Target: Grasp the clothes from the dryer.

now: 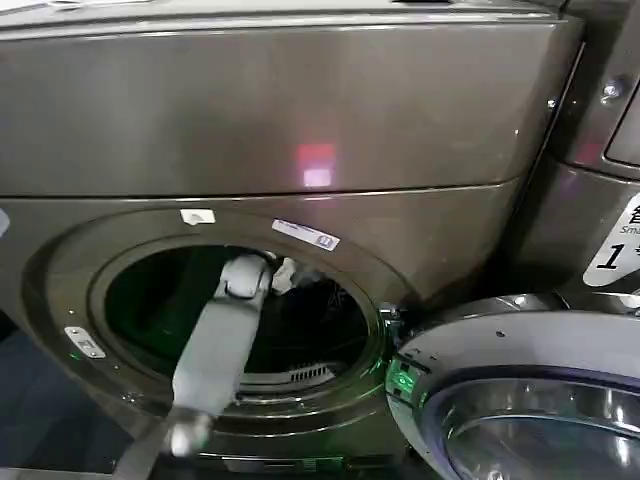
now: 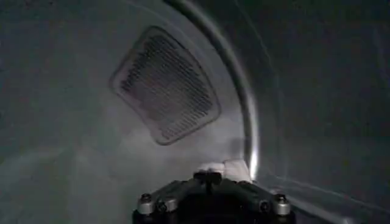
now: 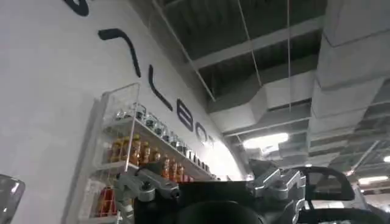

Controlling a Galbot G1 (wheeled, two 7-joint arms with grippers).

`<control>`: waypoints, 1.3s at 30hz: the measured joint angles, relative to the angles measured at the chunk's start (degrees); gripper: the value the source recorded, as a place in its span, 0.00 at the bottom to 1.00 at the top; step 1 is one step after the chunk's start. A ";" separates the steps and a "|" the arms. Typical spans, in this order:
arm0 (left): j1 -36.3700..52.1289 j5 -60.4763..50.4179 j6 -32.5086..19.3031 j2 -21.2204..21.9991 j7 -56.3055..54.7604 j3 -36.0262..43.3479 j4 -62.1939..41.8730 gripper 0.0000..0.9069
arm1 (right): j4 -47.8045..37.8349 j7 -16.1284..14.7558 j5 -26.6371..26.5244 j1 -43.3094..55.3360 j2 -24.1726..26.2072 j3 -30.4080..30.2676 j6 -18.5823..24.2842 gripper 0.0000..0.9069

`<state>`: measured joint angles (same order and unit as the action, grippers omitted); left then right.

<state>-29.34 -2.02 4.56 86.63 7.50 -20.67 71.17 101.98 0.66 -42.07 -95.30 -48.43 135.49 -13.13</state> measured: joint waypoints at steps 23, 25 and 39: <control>-13.30 -7.42 -5.92 5.25 -13.42 -5.11 15.37 0.00 | -0.29 -0.56 -0.18 -0.19 -0.36 1.57 2.04 1.00; -13.78 -7.45 -6.00 4.89 -13.50 -5.23 15.90 0.00 | -0.30 -0.62 -0.21 -0.34 -0.35 1.73 2.07 1.00; -15.29 -7.65 -5.65 4.22 -13.59 -5.24 18.15 0.00 | 0.71 -1.81 -0.32 -1.15 -0.17 2.99 1.32 1.00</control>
<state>-44.64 -9.66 -1.09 90.85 -6.08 -25.91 89.32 102.69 -1.15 -42.39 -96.45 -48.60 138.48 -11.81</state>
